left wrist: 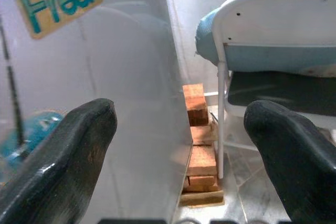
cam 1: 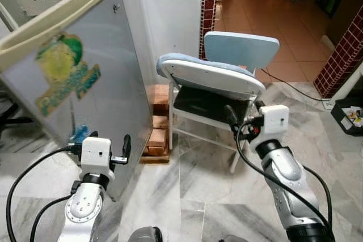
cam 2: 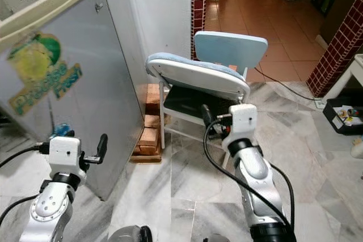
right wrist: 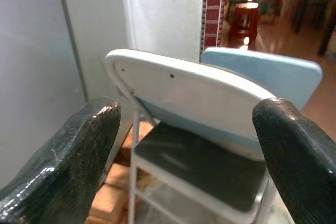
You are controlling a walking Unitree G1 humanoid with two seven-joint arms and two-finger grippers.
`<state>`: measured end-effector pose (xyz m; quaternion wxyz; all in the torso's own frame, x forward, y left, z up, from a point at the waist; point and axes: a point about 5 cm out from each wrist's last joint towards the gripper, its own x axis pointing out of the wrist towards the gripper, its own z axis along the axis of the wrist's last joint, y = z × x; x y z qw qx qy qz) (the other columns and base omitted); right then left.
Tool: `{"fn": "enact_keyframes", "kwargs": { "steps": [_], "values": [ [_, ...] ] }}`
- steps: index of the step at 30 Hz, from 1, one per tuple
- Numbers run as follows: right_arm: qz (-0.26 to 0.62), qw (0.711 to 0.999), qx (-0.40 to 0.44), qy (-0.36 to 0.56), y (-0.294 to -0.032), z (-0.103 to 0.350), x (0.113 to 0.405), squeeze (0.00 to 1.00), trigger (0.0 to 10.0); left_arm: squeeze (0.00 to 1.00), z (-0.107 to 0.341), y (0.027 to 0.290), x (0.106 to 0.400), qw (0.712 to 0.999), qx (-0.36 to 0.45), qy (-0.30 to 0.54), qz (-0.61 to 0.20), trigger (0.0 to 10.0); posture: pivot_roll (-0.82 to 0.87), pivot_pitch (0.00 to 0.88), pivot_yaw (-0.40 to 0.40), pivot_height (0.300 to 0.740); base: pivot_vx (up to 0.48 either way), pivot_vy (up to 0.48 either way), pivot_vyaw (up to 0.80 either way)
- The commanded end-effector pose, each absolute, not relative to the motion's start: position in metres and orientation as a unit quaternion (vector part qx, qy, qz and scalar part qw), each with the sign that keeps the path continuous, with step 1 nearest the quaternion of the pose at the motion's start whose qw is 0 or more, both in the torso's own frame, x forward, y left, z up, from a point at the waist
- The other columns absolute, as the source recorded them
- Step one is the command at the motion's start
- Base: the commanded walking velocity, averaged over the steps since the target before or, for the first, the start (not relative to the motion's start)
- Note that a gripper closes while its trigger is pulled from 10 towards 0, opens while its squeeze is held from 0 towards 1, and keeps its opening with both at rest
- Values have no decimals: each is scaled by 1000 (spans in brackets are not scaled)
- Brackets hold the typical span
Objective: Restocking fridge
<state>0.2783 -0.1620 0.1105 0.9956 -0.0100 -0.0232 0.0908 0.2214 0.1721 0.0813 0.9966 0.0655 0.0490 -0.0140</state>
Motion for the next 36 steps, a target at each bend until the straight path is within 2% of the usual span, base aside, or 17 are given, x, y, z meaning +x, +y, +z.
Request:
{"fn": "enact_keyframes", "kwargs": {
  "steps": [1, 16, 24, 36],
  "values": [
    [85, 996, -10, -28, -157, 110, 280, 0, 10000, 0, 88, 178, 223, 996, 78, 35, -3, 10000, -29, 38, 78, 740, 0, 476, 0],
    [50, 998, -15, -26, -164, 108, 283, 0, 10000, 0, 90, 179, 229, 996, 81, 28, 5, 10000, -37, 37, 79, 740, 0, 474, 0],
    [45, 999, -16, -26, -164, 107, 282, 0, 10000, 0, 90, 177, 231, 997, 79, 26, 2, 10000, -46, 37, 86, 740, 0, 472, -637],
    [32, 999, -32, -5, -169, 99, 281, 0, 10000, 0, 93, 181, 235, 997, 75, 15, 15, 10000, -50, 31, 79, 740, 0, 472, 0]
  ]
}}
